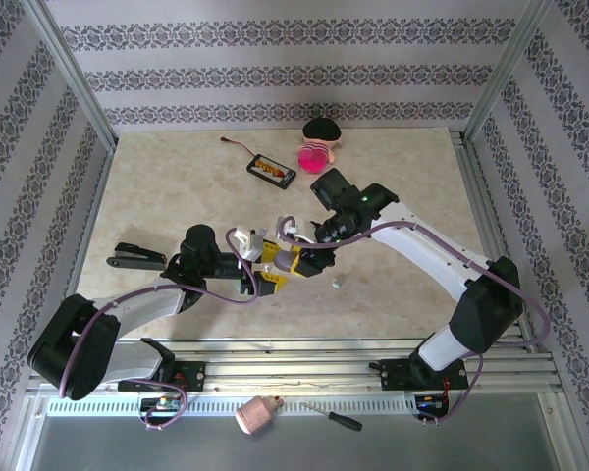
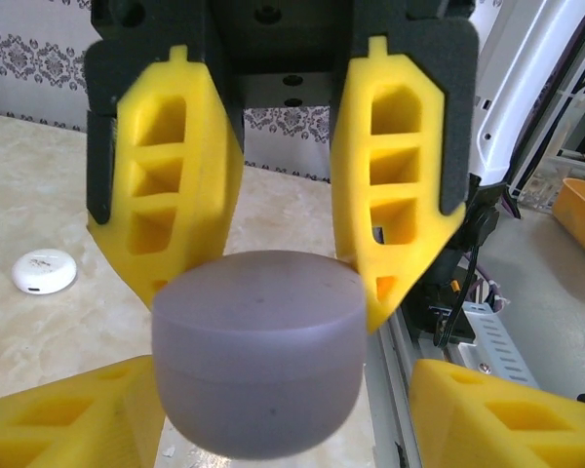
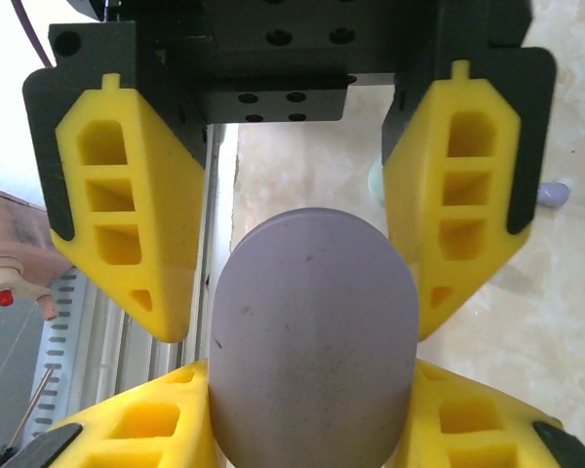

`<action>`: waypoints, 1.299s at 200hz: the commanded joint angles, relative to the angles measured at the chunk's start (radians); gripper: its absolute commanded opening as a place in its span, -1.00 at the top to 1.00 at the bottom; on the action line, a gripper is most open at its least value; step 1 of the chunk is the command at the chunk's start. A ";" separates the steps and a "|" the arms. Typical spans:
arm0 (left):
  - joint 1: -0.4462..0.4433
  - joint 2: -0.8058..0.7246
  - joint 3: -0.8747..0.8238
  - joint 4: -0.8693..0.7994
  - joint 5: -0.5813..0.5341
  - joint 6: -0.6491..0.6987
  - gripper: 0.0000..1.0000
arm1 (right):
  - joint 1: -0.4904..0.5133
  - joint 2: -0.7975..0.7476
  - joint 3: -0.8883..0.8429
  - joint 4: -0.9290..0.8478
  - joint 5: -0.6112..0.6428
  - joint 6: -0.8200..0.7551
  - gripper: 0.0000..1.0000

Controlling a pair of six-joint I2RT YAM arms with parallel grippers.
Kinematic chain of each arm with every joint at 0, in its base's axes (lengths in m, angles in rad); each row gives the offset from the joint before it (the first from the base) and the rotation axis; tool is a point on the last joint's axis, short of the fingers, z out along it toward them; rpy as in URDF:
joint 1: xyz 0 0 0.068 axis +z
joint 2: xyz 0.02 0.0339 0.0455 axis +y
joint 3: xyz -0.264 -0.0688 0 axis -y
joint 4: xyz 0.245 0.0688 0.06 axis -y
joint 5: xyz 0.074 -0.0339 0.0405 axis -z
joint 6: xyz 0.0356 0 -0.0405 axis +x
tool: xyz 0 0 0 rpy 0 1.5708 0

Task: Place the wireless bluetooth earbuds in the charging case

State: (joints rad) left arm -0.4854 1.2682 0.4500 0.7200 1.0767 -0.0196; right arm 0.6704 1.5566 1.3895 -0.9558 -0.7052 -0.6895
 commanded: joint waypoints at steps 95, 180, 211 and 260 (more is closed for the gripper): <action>-0.016 0.000 0.031 0.032 0.049 -0.016 0.34 | 0.018 0.025 0.032 -0.047 0.001 -0.036 0.50; -0.017 -0.003 0.001 0.021 0.042 0.085 0.52 | -0.007 -0.025 0.005 0.018 -0.003 -0.014 -0.24; -0.016 -0.007 -0.019 0.040 0.048 0.129 0.57 | -0.026 -0.028 -0.007 0.041 0.028 0.009 -0.24; -0.016 -0.015 -0.035 0.034 0.032 0.180 0.63 | -0.044 -0.049 -0.019 0.066 0.030 0.045 -0.24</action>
State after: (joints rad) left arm -0.4854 1.2682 0.4259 0.7250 1.0790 0.0956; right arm 0.6472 1.5406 1.3823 -0.9375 -0.6910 -0.6796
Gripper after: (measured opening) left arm 0.351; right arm 0.622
